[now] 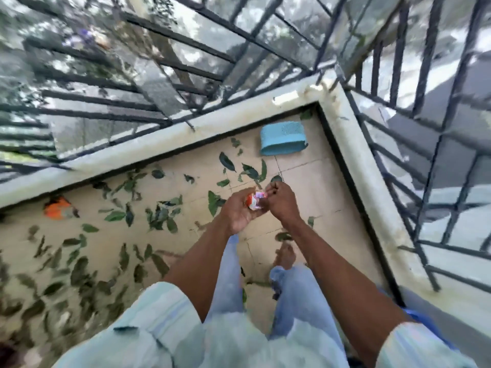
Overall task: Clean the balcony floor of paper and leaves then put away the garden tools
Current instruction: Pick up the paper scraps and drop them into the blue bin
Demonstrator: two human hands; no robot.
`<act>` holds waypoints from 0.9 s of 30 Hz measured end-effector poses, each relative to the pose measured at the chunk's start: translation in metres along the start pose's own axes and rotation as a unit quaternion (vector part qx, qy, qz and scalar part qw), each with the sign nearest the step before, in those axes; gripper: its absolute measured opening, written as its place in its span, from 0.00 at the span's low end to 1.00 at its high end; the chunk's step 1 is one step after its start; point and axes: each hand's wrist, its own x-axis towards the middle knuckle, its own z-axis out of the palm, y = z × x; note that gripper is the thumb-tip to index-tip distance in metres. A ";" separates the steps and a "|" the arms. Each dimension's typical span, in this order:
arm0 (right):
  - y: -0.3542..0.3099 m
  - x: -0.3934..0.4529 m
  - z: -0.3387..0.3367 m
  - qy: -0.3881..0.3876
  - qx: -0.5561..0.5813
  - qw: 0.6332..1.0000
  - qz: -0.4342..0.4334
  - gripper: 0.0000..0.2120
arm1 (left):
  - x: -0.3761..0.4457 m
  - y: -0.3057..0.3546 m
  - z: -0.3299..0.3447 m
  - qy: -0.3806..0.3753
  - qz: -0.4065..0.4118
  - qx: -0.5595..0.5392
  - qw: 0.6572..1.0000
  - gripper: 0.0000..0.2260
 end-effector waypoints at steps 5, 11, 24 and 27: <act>-0.061 -0.091 0.009 0.026 -0.231 0.971 -0.059 0.36 | -0.102 -0.009 -0.017 0.020 0.084 -0.080 0.993 0.12; -0.085 -0.139 0.073 -0.052 -0.328 0.933 -0.136 0.33 | -0.176 -0.015 -0.070 0.047 0.162 -0.123 0.978 0.15; -0.202 -0.143 0.284 -0.291 -0.445 0.809 -0.251 0.31 | -0.231 0.036 -0.252 0.248 0.230 -0.372 0.864 0.09; -0.227 -0.156 0.334 -0.314 -0.488 0.765 -0.280 0.22 | -0.255 0.046 -0.290 0.263 0.236 -0.363 0.862 0.12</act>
